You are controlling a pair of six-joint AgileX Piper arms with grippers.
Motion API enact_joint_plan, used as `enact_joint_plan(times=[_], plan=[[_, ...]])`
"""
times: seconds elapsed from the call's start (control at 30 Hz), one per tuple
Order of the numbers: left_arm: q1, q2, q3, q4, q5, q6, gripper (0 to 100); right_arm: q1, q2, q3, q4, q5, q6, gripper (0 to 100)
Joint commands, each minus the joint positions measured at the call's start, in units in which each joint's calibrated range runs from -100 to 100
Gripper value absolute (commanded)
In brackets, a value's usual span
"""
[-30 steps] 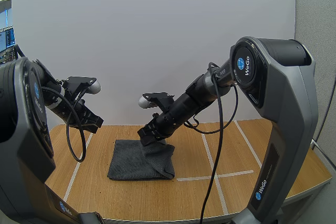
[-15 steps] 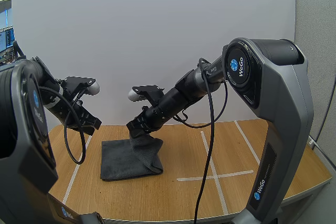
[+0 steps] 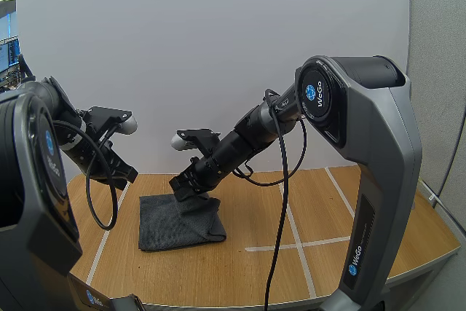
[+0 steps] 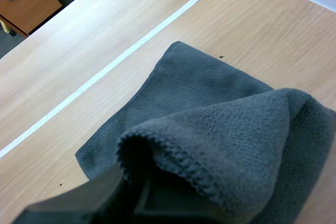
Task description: Fold the towel
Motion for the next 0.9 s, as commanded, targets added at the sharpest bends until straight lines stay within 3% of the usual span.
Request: enact_joint_plan(times=[0.0, 0.07, 0.13, 0.23, 0.27, 0.87], plan=[[-0.05, -0.5, 2.3, 1.5, -0.5, -1.3, 0, 2.5, -0.3, -0.4, 0.9, -3.5, -0.3, 0], [-0.05, -0.5, 2.4, 1.5, -0.5, -1.3, 0, 3.0, -0.3, -0.4, 1.1, -4.3, -0.3, 0], [-0.05, -0.5, 2.4, 1.5, 0.1, -1.3, 0, 3.3, -0.3, -0.4, 1.4, -4.9, -0.3, 16], [-0.05, -0.5, 2.4, 1.5, 0.6, -1.7, 0, 3.6, -0.3, -0.4, 1.7, -5.3, -0.3, 73], [-0.05, -0.5, 2.4, 1.5, 0.6, -1.7, 0, 3.6, -0.3, -0.4, 1.7, -5.3, -0.3, 97], [-0.05, -0.5, 2.4, 1.5, -2.6, -1.7, 0, 0.1, -15.4, -0.4, -7.3, 1.3, 5.5, 100]])
